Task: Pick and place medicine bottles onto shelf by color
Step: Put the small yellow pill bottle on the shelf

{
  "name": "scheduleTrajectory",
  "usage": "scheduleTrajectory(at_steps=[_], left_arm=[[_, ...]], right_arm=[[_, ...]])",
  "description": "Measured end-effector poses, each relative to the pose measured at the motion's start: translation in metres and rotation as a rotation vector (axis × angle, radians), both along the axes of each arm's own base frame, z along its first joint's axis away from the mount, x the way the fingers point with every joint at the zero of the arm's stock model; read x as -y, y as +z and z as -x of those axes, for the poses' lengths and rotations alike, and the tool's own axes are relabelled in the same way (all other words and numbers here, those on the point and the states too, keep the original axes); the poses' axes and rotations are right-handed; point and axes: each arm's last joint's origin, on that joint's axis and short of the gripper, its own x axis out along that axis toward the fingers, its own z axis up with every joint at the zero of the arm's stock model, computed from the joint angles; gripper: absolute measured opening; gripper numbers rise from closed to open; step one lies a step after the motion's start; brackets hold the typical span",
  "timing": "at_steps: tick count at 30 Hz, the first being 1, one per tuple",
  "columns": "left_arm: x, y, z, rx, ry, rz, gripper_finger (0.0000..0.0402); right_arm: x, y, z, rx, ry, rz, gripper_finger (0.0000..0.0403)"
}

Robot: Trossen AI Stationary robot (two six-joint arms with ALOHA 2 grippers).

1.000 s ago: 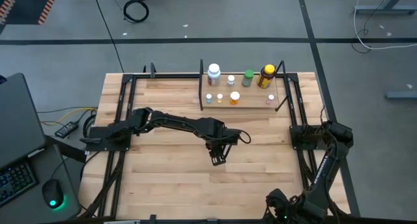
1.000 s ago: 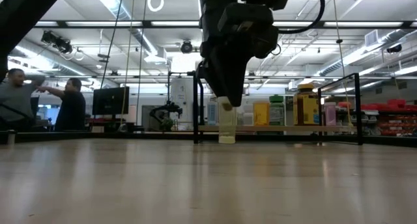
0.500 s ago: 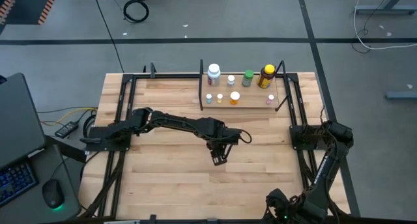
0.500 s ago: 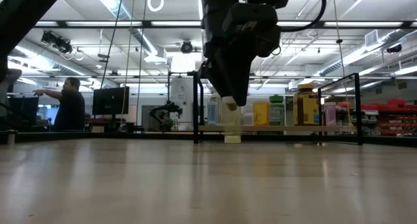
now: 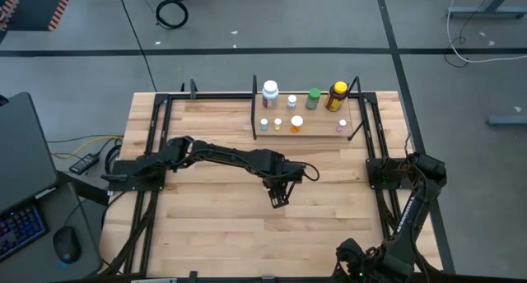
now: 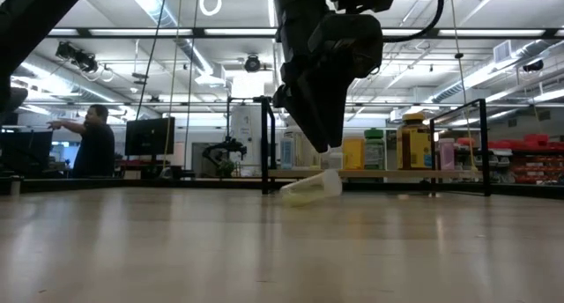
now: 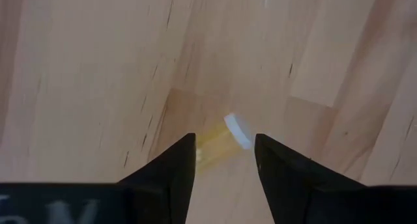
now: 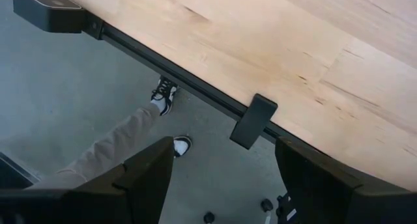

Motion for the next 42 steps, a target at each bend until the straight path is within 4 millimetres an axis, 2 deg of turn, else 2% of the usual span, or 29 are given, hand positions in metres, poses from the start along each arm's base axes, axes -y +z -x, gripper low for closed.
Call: scheduleTrajectory(at_steps=[8, 14, 18, 21, 24, 28, 34, 38, 42], left_arm=[[-0.001, -0.001, 0.002, -0.021, 0.005, -0.001, 0.0179], [0.001, -0.003, 0.013, -0.139, -0.015, -0.017, 0.0187], [0.006, -0.001, 0.025, -0.244, -0.112, -0.042, 0.0193], [0.011, 0.009, 0.03, -0.294, -0.183, -0.054, 0.0194], [0.021, 0.034, 0.034, -0.223, -0.223, -0.056, 0.0187], [0.031, 0.085, 0.05, -0.058, -0.236, -0.055, 0.0174], [0.028, 0.148, 0.089, 0.084, -0.146, -0.104, 0.0158], [0.026, 0.184, 0.117, 0.185, -0.049, -0.104, 0.0154], [0.03, 0.211, 0.145, 0.27, 0.045, -0.136, 0.0157]], right_arm=[[0.0, 0.0, 0.0, 0.0, 0.001, 0.0, 0.0277], [0.0, 0.0, 0.0, 0.0, 0.001, 0.001, 0.0277], [0.001, 0.0, 0.0, 0.005, 0.0, 0.012, 0.0277], [0.005, 0.0, -0.002, 0.039, -0.014, 0.061, 0.0277], [0.012, -0.001, -0.01, 0.066, -0.02, 0.108, 0.0277], [0.021, 0.001, -0.025, 0.176, 0.025, 0.212, 0.0277], [0.041, 0.007, -0.049, 0.427, 0.151, 0.59, 0.0277], [0.059, 0.006, -0.069, 0.418, 0.227, 0.731, 0.0277], [0.073, -0.006, -0.085, 0.389, 0.301, 0.796, 0.0277]])
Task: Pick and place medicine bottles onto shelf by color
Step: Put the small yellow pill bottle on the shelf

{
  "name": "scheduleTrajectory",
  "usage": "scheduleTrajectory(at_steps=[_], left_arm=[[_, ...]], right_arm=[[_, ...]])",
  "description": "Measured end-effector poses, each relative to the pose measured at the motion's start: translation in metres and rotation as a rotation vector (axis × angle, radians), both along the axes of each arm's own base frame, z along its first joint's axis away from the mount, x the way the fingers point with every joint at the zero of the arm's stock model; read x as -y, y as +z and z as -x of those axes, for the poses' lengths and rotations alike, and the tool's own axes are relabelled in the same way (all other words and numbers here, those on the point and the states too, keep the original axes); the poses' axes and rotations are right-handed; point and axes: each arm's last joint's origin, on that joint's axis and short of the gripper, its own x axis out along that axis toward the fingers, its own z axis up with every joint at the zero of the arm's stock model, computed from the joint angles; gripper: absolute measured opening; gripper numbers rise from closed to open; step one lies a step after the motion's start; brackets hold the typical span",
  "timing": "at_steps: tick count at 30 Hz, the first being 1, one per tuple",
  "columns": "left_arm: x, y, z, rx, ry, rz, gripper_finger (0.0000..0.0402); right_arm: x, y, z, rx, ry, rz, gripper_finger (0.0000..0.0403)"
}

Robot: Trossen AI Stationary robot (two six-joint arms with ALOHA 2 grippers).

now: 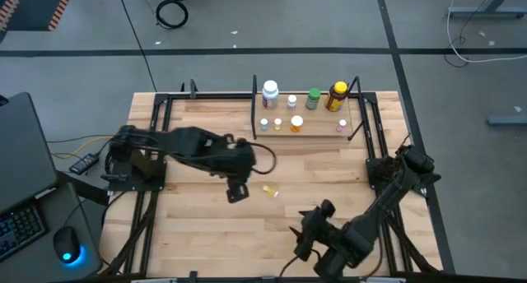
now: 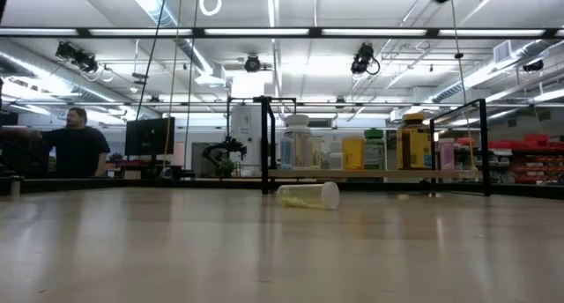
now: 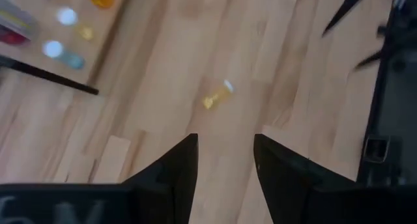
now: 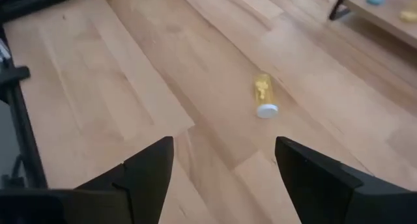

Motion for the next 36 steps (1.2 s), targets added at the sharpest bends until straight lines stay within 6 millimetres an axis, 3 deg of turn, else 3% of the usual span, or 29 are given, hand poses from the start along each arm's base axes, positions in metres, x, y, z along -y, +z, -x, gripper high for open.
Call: scheduleTrajectory(at_steps=[13, 22, 29, 36], left_arm=[[0.055, 0.038, 0.065, 0.281, 0.284, 0.13, 0.0157], [0.082, 0.043, 0.087, 0.415, 0.404, 0.205, 0.0152], [0.072, 0.044, 0.081, 0.438, 0.448, 0.169, 0.0157], [0.052, 0.043, 0.068, 0.4, 0.458, 0.14, 0.0159]], right_arm=[[0.039, -0.064, -0.034, 0.081, 0.019, 0.016, 0.0277], [0.082, -0.101, -0.04, 0.105, -0.079, 0.028, 0.0277], [0.099, -0.118, -0.045, 0.206, -0.031, -0.03, 0.0277], [0.107, -0.129, -0.036, 0.175, -0.039, -0.006, 0.0277]])
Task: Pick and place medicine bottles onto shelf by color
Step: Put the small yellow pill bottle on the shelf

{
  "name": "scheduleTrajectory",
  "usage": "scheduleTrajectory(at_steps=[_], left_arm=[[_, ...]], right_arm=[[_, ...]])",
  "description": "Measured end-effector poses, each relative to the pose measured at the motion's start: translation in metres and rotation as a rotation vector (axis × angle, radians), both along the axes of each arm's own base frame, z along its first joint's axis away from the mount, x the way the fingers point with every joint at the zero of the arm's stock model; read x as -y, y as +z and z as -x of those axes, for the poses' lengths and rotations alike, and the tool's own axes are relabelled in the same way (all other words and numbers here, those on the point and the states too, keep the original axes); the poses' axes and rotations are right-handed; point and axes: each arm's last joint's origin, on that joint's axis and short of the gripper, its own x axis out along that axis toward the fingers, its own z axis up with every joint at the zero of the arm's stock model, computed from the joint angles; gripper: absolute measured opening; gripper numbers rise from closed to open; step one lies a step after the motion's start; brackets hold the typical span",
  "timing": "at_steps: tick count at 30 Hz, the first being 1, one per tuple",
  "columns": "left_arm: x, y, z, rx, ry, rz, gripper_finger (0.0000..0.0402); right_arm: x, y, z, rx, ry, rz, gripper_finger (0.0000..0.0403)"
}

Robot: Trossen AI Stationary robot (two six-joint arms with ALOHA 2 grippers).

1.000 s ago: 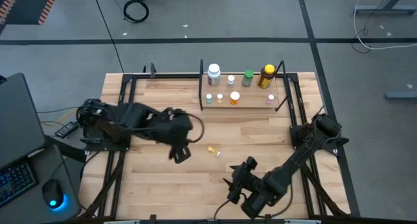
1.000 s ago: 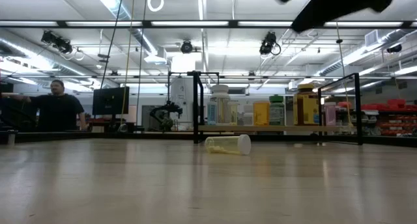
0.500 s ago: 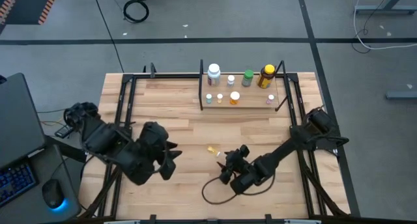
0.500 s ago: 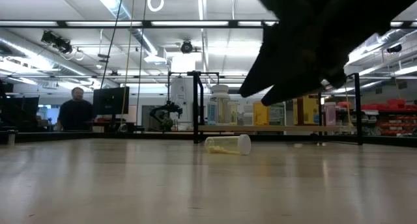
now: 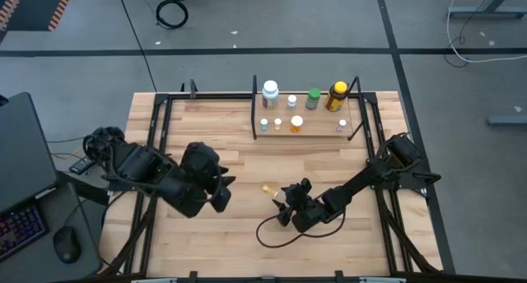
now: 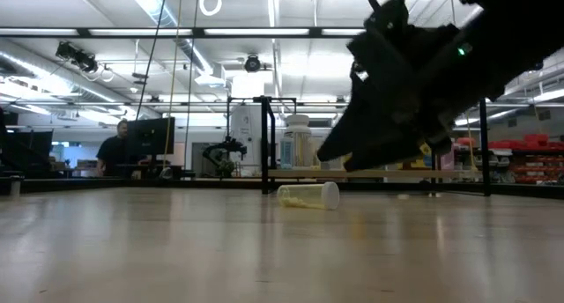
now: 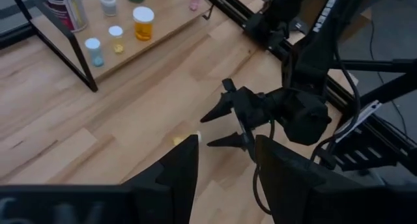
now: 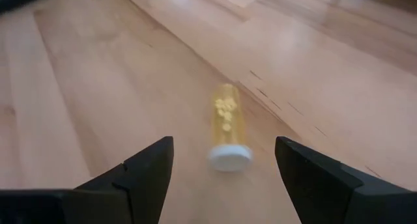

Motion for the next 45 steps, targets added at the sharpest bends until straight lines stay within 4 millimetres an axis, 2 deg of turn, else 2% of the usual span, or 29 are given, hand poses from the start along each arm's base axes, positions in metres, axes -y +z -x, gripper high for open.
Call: scheduleTrajectory(at_steps=[5, 14, 22, 41, 45], left_arm=[[-0.01, 0.0, -0.006, -0.024, -0.001, 0.015, 0.0162], [-0.016, 0.003, -0.015, 0.029, 0.008, 0.055, 0.0162], [-0.02, 0.003, -0.017, 0.025, 0.018, 0.059, 0.0161], [-0.019, 0.003, -0.017, 0.016, 0.003, 0.078, 0.0161], [-0.019, 0.003, -0.017, 0.015, 0.0, 0.076, 0.0157]], right_arm=[[0.003, -0.008, 0.006, -0.011, 0.004, -0.006, 0.0277], [0.002, -0.007, 0.004, 0.004, 0.067, 0.011, 0.0277], [0.005, -0.033, -0.005, -0.011, 0.1, -0.035, 0.0277], [0.019, -0.033, -0.016, 0.025, 0.041, -0.058, 0.0256], [0.021, -0.034, -0.017, 0.007, 0.056, -0.081, 0.0241]])
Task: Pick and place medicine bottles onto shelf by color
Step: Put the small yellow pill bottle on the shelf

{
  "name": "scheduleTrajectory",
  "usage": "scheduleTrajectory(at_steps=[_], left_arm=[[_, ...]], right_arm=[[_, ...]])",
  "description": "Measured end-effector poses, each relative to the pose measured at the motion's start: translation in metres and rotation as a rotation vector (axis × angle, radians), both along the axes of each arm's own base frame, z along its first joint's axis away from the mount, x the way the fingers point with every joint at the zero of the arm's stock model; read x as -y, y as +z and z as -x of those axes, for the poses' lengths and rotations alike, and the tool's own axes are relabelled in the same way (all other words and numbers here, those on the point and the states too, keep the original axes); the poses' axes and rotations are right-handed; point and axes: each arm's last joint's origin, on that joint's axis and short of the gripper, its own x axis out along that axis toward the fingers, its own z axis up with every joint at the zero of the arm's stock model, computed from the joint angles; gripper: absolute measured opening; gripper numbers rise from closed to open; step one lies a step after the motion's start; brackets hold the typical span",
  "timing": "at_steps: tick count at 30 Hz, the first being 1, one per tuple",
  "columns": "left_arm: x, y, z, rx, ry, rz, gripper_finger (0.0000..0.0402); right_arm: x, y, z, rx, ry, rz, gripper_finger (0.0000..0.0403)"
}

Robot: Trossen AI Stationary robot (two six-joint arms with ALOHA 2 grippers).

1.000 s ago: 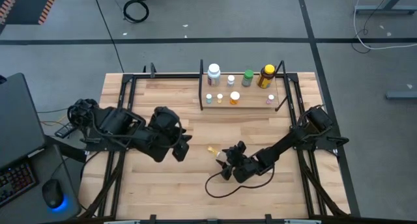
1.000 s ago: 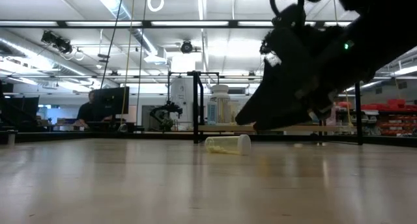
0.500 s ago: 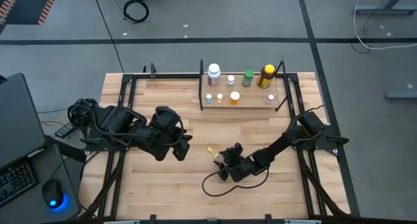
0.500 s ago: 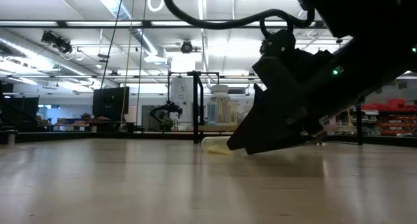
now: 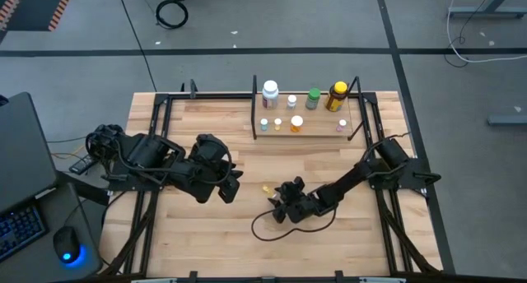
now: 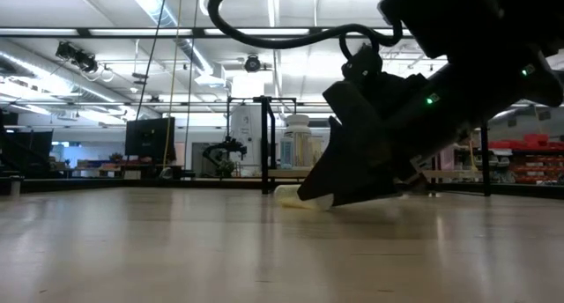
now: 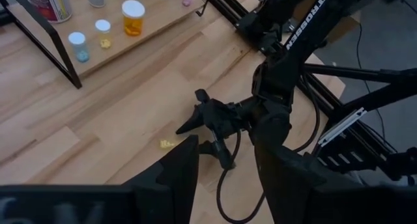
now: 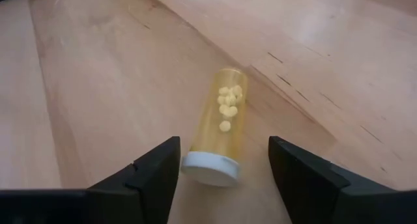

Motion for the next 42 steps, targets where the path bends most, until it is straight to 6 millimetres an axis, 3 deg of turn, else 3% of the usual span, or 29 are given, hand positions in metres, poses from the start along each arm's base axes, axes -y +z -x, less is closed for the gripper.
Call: scheduleTrajectory(at_steps=[14, 26, 35, 42], left_arm=[[0.0, 0.0, 0.0, -0.004, -0.012, -0.014, 0.015], [0.0, 0.0, 0.0, -0.005, -0.016, -0.02, 0.0155], [0.0, 0.0, -0.001, -0.006, -0.03, -0.033, 0.0153], [0.0, 0.004, -0.005, 0.029, -0.059, -0.052, 0.0152]], right_arm=[[-0.002, 0.004, -0.001, -0.009, 0.063, -0.072, 0.0145], [0.001, 0.039, 0.007, -0.108, 0.253, -0.156, 0.0132], [0.025, 0.078, 0.034, -0.34, 0.34, -0.385, 0.0131], [0.059, 0.108, 0.056, -0.431, 0.229, -0.546, 0.0131]])
